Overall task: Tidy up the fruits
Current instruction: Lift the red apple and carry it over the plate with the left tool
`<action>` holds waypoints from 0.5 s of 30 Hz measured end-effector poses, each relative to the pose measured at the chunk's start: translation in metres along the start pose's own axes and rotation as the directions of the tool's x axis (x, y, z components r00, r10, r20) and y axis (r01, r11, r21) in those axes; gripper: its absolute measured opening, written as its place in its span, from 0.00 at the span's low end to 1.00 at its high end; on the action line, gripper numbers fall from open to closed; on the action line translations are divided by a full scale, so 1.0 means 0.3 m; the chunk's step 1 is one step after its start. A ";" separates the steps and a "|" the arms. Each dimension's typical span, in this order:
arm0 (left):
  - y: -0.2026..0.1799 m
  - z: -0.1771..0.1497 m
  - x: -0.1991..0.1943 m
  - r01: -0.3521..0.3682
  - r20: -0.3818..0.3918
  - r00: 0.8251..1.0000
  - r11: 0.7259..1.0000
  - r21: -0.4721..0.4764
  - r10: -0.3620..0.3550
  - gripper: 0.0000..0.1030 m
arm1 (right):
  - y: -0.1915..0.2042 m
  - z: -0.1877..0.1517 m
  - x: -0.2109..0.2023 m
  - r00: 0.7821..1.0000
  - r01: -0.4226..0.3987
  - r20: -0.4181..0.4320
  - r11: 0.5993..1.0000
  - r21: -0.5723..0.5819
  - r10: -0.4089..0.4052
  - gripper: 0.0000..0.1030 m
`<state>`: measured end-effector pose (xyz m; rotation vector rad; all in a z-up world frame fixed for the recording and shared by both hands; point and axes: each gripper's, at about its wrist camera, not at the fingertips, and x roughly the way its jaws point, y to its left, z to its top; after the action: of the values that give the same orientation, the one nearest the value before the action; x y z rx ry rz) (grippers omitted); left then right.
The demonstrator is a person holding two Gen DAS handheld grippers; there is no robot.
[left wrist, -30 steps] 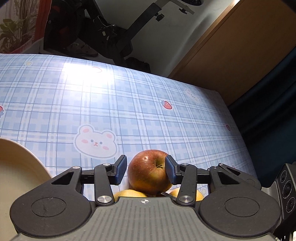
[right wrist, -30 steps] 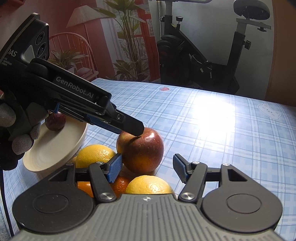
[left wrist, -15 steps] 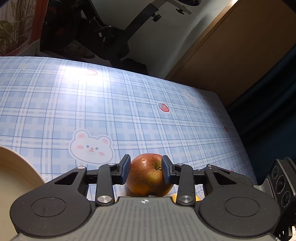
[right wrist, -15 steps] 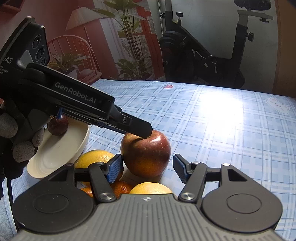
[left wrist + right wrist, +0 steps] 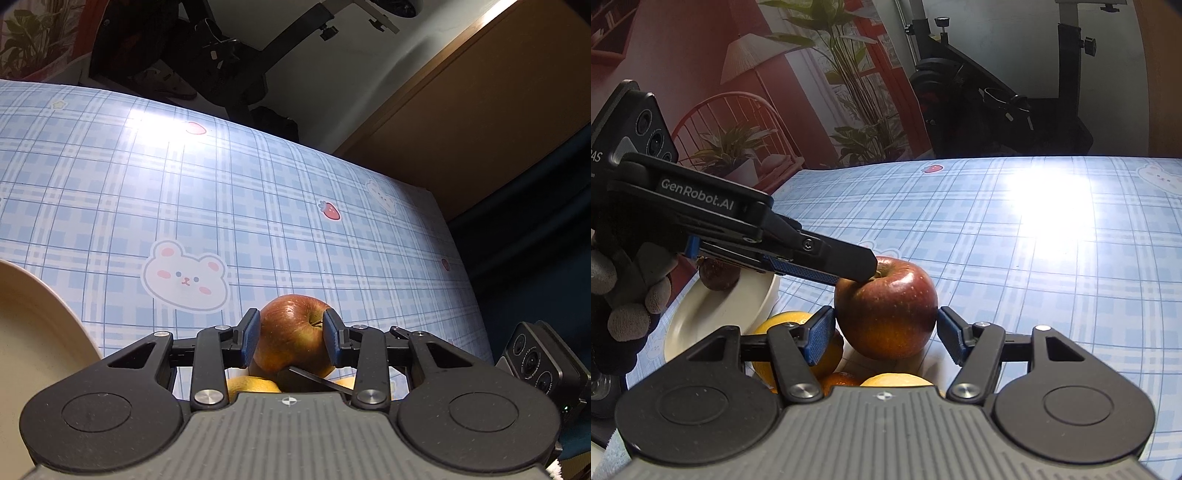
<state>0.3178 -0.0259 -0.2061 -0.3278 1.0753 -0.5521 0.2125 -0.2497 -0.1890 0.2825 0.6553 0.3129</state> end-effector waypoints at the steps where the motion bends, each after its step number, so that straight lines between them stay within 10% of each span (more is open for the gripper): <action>1: -0.006 -0.001 0.000 -0.003 -0.001 1.000 1.000 0.011 0.003 0.38 | 0.006 -0.001 -0.003 1.000 0.009 0.003 1.000 -0.009 -0.009 0.61; 15: -0.065 0.004 -0.146 -0.012 0.059 0.998 0.994 0.105 0.006 0.37 | 0.105 0.053 -0.048 0.998 0.026 0.054 0.996 -0.081 -0.021 0.61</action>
<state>0.2981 -0.0168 -0.1635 -0.2450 0.9870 -0.5855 0.2056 -0.2286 -0.1581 0.2038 0.5911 0.3078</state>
